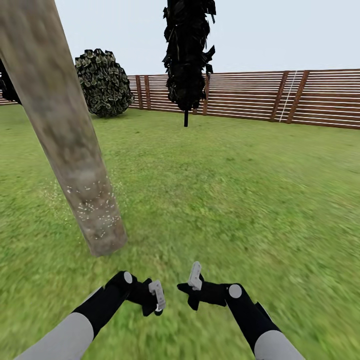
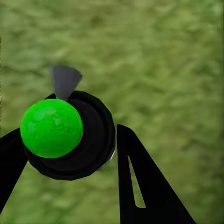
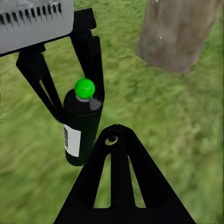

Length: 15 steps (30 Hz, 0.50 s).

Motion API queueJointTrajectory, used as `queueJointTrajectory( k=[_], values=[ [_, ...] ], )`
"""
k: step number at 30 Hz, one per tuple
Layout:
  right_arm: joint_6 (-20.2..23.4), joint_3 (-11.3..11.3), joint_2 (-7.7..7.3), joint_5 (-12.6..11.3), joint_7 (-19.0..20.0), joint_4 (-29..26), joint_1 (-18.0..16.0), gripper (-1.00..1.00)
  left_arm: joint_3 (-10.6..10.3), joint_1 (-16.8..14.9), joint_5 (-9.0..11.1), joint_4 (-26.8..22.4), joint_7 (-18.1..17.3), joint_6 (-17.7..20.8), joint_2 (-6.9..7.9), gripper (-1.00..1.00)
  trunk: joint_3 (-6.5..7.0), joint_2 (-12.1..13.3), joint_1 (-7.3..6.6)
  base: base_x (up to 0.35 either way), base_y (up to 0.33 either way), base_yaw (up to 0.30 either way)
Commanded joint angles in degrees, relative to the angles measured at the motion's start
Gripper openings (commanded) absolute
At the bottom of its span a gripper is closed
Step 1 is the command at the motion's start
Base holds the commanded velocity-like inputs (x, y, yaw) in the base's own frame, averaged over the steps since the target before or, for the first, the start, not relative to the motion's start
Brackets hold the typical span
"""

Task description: In the garden, pick up the pesticide atomizer on the floor and spray pesticide onto both trees until each tree trunk is fully covered.

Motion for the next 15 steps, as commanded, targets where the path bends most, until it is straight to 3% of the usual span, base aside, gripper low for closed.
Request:
queueJointTrajectory(
  k=[1, 15],
  values=[
    [0.0, 0.0, 0.02, 0.0, 0.7, -0.3, 0.0, -1.0, 0.0, 0.0, 0.0, -0.1, 0.1, 0.0, -0.03, -1.0, 0.0, 0.0, 0.0, 0.0, 0.0, 0.0],
    [0.0, 0.0, 0.05, 0.1, 1.5, -0.5, 0.0, -1.0, 0.1, -0.2, 0.1, -0.2, 0.2, -0.2, -1.72, -1.0, 0.0, 0.0, 0.0, 0.0, 0.0, 0.0]
  ],
)
